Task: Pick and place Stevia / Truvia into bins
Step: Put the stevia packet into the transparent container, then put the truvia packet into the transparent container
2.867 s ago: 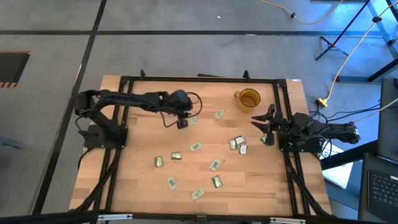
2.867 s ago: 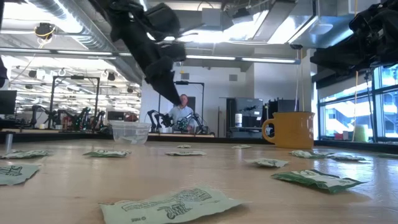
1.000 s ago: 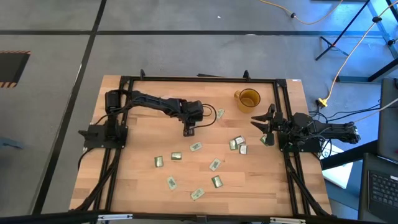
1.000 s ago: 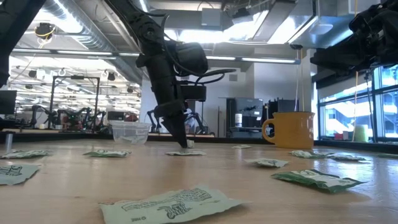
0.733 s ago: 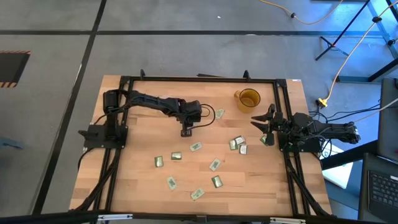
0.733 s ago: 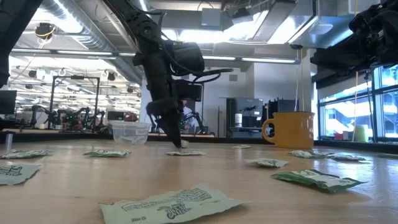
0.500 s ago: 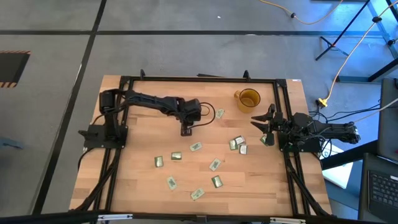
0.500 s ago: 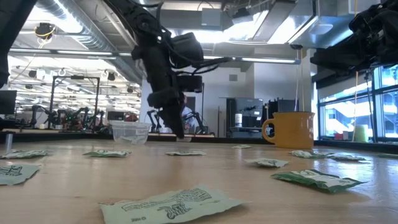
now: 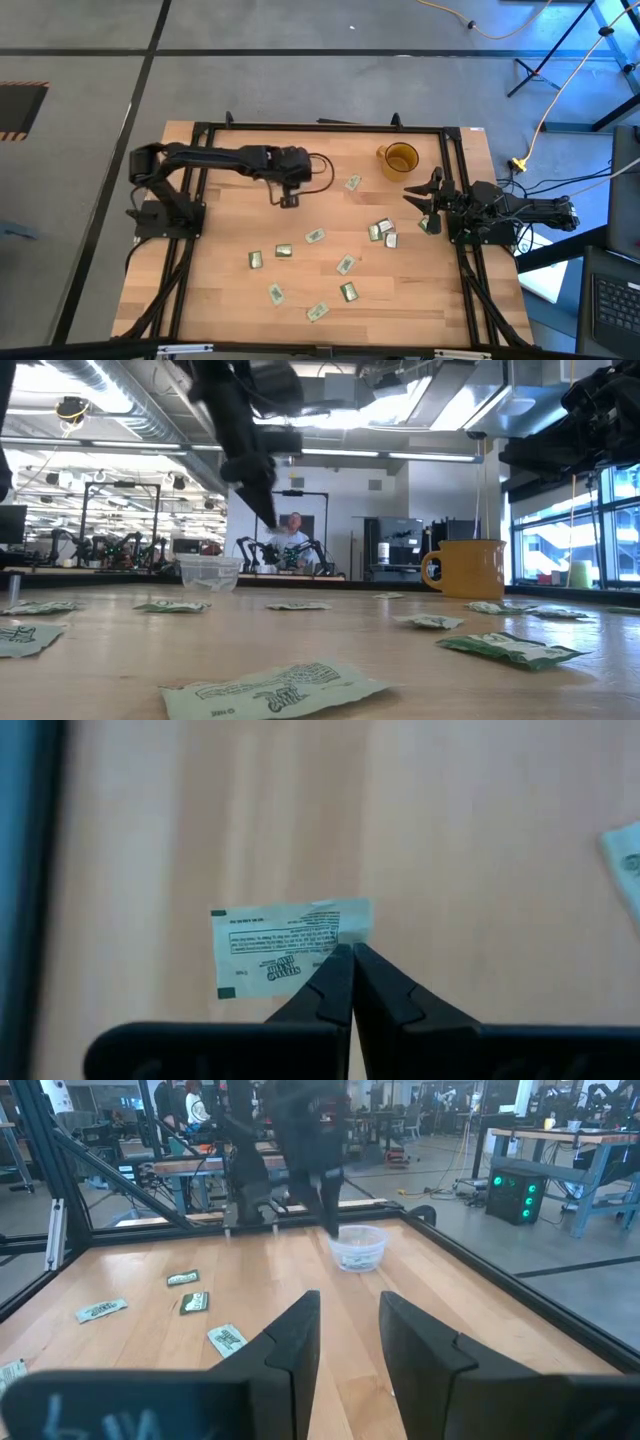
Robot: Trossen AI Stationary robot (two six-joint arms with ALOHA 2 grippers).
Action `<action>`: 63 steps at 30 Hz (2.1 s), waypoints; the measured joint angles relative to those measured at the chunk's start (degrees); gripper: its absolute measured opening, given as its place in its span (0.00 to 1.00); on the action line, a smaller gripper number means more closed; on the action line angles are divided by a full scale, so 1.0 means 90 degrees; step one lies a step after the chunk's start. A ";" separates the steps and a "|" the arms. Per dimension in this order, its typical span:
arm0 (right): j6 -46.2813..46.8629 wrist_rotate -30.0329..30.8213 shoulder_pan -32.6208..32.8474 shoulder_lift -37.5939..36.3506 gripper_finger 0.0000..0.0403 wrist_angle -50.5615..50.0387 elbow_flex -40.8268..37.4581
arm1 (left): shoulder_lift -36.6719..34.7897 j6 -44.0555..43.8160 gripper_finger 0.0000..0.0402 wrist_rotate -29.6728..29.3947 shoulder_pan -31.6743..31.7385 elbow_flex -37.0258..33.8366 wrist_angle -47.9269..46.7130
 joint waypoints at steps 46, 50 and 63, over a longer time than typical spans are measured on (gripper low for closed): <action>-0.0001 0.0000 0.0001 0.0001 0.27 -0.0007 0.0000 | -0.0683 -0.0749 0.15 0.0283 0.1299 -0.0940 -0.0568; 0.0000 0.0000 0.0000 -0.0001 0.27 -0.0007 0.0000 | -0.0994 -0.0558 0.18 0.0542 0.0872 -0.0898 -0.0580; -0.0044 0.0000 0.0000 0.0001 0.27 0.0242 0.0000 | -0.1072 -0.2052 0.21 0.1096 -0.1854 -0.0888 -0.1236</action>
